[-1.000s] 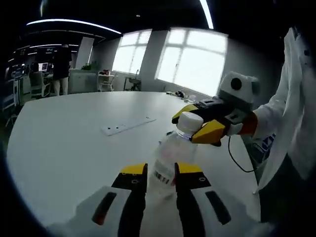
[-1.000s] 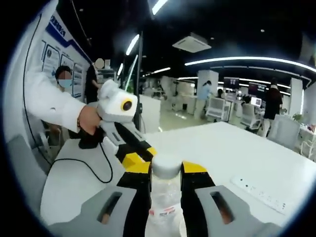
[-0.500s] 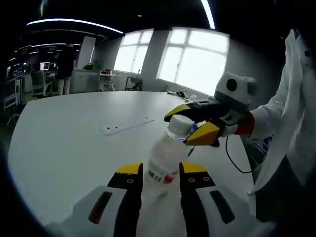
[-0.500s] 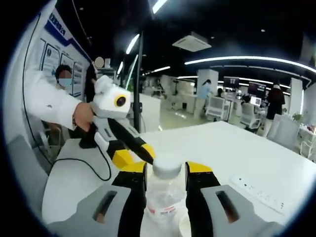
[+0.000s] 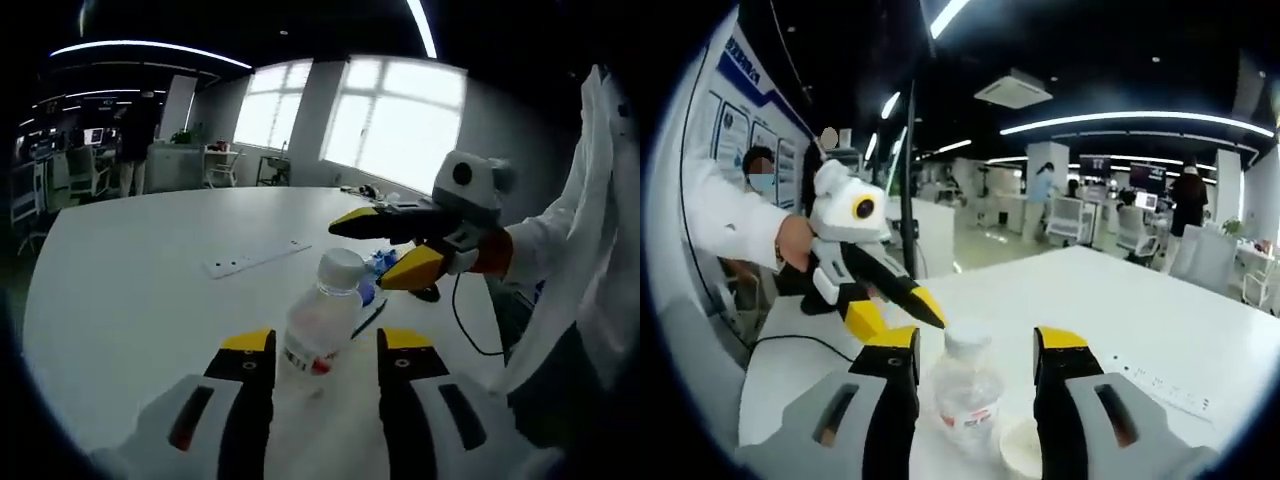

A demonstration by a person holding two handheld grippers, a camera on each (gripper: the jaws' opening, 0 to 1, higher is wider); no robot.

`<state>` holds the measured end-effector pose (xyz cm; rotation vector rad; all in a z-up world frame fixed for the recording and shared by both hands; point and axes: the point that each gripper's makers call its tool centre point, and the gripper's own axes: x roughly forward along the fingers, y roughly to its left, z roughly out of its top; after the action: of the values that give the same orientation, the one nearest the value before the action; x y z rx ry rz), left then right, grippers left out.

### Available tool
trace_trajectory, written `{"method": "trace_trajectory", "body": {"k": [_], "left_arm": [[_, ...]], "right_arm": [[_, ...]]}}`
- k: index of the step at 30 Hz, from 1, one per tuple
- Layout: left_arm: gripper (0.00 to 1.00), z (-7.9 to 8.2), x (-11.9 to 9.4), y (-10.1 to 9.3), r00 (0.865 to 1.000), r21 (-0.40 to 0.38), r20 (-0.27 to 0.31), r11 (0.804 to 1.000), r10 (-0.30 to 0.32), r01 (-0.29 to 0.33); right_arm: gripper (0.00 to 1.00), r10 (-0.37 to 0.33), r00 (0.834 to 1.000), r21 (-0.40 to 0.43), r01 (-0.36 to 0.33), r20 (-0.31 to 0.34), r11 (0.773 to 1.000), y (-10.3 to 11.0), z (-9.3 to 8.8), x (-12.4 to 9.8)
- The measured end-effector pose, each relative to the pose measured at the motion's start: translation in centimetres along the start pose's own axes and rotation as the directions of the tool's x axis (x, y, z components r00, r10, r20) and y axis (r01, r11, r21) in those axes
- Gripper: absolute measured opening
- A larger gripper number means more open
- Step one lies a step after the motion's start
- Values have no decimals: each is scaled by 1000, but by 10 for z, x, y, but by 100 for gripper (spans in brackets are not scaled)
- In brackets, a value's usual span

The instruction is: Arrange the tabletop items into an orderly group along one side of the table until the central work area is clear of visible clutter.

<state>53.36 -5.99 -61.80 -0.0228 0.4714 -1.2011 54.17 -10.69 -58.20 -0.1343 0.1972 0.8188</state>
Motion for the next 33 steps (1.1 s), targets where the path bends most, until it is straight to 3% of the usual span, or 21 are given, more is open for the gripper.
{"method": "trace_trajectory", "body": {"k": [17, 33], "left_arm": [[51, 20, -20, -33, 999, 24, 3, 999, 35, -36], [60, 39, -48, -84, 997, 67, 20, 995, 69, -70]], "right_arm": [[54, -110, 994, 15, 110, -7, 994, -13, 11, -67], [59, -240, 971, 3, 240, -12, 971, -18, 18, -171]]}}
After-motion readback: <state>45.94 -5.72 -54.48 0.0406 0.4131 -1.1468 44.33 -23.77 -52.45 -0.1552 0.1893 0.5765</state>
